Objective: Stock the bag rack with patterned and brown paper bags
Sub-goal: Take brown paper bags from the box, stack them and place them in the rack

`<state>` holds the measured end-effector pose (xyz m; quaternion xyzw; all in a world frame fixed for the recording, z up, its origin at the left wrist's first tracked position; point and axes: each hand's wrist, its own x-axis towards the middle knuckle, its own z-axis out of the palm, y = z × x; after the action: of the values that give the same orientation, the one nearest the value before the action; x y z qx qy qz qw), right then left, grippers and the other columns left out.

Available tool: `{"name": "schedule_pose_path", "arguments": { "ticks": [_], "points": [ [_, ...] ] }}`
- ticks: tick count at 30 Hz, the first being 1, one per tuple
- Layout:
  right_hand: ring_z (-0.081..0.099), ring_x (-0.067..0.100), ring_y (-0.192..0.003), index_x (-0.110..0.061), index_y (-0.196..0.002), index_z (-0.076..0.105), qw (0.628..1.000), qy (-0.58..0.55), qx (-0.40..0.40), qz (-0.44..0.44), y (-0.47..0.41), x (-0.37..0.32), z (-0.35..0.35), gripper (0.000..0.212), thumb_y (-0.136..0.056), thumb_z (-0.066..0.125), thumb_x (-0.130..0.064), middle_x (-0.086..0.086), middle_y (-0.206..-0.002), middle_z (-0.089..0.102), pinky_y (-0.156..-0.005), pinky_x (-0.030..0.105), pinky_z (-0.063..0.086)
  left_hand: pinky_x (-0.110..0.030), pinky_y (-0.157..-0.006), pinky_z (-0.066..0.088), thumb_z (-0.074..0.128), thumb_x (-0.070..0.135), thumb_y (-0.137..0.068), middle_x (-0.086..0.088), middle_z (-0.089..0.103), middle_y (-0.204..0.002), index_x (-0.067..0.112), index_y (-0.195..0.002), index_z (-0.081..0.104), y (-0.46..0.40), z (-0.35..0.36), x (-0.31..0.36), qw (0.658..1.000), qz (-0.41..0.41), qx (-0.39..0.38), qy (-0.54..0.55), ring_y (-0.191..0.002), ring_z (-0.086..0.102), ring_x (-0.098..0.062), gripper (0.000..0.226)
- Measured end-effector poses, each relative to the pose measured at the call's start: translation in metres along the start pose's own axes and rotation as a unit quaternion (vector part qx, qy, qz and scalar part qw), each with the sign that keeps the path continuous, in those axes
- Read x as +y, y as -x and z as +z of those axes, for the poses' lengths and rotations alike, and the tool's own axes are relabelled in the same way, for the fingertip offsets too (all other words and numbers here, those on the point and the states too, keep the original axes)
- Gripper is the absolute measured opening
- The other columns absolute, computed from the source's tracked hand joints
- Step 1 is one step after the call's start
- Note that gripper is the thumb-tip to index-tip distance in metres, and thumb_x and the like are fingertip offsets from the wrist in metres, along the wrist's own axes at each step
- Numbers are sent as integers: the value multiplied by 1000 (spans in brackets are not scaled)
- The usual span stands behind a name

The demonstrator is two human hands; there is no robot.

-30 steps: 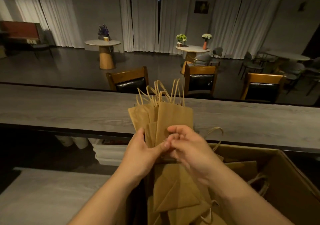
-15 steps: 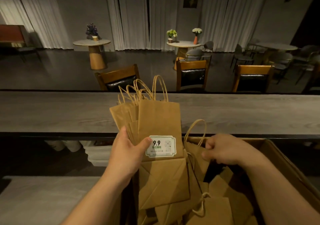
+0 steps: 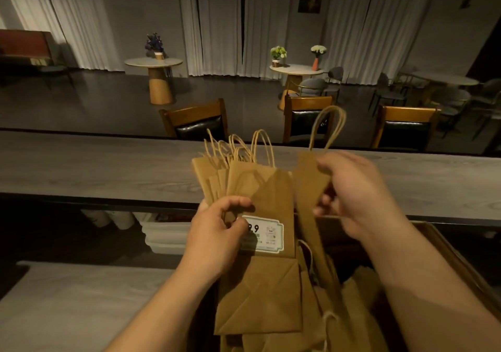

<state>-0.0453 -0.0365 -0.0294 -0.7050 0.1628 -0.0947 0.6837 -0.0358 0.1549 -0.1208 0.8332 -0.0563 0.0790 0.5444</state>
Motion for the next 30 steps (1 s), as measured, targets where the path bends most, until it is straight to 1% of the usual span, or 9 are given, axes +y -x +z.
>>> {"name": "schedule_pose_path", "arguments": {
  "ticks": [2, 5, 9, 12, 14, 16, 19, 24, 30],
  "points": [
    [53, 9, -50, -17, -116, 64, 993, -83, -68, 49, 6, -9, 23, 20, -104, 60, -33, -3, -58, 61, -51, 34, 56, -21, -93, 53, 64, 16, -98, 21, 66, -101, 39, -96, 74, 4, -2, 8, 997, 9, -10, 74, -104, 63, -3, 25],
    [56, 7, -55, -17, -104, 70, 978, -70, -168, 101, 13, -6, 51, 24, -100, 64, -40, -10, -55, 61, -67, 33, 51, -10, -87, 49, 62, 48, -97, 20, 72, -104, 36, -104, 73, 9, -7, 13, 982, -1, -50, 182, -99, 64, 12, 18],
    [44, 11, -59, -13, -94, 62, 945, -224, -197, 132, 12, 1, 55, 20, -106, 55, -27, -2, -69, 46, -68, 30, 43, -56, -98, 55, 93, 52, -61, -2, 69, -126, 44, -116, 68, 8, -6, 2, 978, -83, -82, 171, -109, 71, -25, 62],
    [58, 10, -78, -23, -113, 59, 997, 33, -68, -21, 13, 6, 37, 13, -102, 63, -30, -5, -94, 59, -69, 27, 50, -54, -94, 56, 91, 28, -69, 7, 64, -132, 58, -130, 49, 6, -14, 7, 975, -81, -48, 202, -110, 69, -23, 80],
    [58, 11, -106, -35, -133, 48, 962, 236, 42, -128, 14, 13, 19, 46, -94, 71, -44, -10, -120, 57, -86, 33, 52, -56, -105, 50, 87, 12, -76, 23, 48, -138, 71, -142, 20, 5, -22, 6, 970, -73, -34, 228, -129, 55, -20, 111],
    [55, 15, -116, -38, -153, 30, 961, 266, -49, -57, 17, 16, 11, 74, -92, 69, -56, -14, -131, 52, -99, 42, 50, -54, -105, 51, 78, 1, -84, 16, 49, -141, 67, -150, 0, 5, -24, 7, 948, -109, -19, 299, -127, 60, -24, 122],
    [56, 0, -105, -36, -156, 29, 916, 338, -217, -18, 21, 34, 10, 75, -94, 69, -52, -29, -113, 52, -88, 27, 50, -39, -82, 63, 72, 7, -90, -3, 70, -127, 53, -155, 22, 8, -14, 12, 920, -156, -18, 359, -101, 76, -21, 93],
    [59, -4, -98, -40, -139, 44, 949, 267, -161, -53, 26, 28, 15, 52, -95, 73, -39, -28, -102, 58, -69, 19, 43, -43, -86, 61, 88, 15, -75, 2, 79, -107, 29, -137, 53, 14, -5, 20, 900, -217, -35, 376, -100, 76, -20, 73],
    [62, 15, -114, -44, -128, 66, 945, 271, -182, 7, 30, 10, -11, 68, -76, 45, -82, -12, -110, 75, -107, 50, 44, -57, -96, 56, 78, 11, -87, -9, 74, -117, 27, -128, 58, 3, -42, 13, 801, -276, 85, 525, -107, 72, -33, 49]
  ]
}}
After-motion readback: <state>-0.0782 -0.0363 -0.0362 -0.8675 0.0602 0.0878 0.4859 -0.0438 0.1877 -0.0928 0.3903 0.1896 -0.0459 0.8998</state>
